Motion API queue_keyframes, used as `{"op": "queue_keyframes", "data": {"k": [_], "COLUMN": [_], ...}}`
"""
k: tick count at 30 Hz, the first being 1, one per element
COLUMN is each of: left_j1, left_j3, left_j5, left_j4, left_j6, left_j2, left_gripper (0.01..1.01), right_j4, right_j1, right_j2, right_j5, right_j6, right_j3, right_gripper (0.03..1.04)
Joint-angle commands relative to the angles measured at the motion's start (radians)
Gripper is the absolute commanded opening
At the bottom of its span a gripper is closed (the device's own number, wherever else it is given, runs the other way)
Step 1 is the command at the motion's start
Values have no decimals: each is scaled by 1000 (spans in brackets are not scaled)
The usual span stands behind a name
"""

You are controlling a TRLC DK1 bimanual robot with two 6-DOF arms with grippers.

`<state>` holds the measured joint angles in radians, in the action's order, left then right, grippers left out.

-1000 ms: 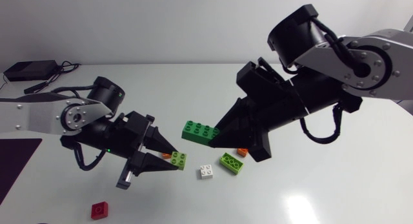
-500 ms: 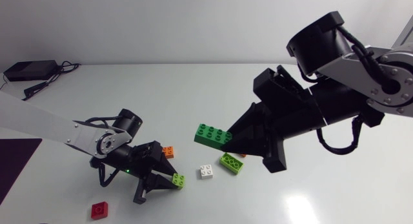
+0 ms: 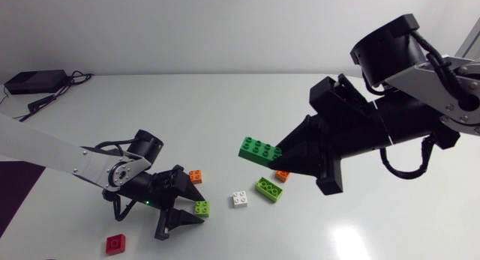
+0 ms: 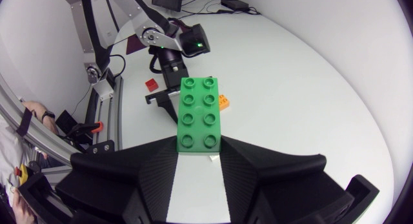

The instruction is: Separate the duplo bricks

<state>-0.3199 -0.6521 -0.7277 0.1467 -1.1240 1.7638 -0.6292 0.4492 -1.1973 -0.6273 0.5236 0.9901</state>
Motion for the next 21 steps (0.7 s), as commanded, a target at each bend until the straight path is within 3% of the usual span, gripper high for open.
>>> {"op": "queue_keyframes", "data": {"k": [1, 4, 11, 16, 21], "left_j1": [18, 41, 148, 251, 286], "left_j3": [22, 11, -83, -165, -138], "left_j5": [8, 8, 11, 60, 180], "left_j4": [27, 67, 267, 508, 585], "left_j6": [21, 30, 26, -103, -160], "left_j2": [-50, -115, -277, -322, -357], "left_gripper": [920, 974, 974, 954, 944], "right_j4": [29, 66, 168, 218, 244], "right_j1": [-37, -46, -44, -27, -1], "right_j2": [2, -18, -148, -285, -410], "right_j5": [8, 43, 141, 213, 261], "right_j6": [19, 16, -10, -20, -36], "right_j3": [-34, -44, -15, 42, 116], "right_gripper": [251, 251, 251, 251, 251]}}
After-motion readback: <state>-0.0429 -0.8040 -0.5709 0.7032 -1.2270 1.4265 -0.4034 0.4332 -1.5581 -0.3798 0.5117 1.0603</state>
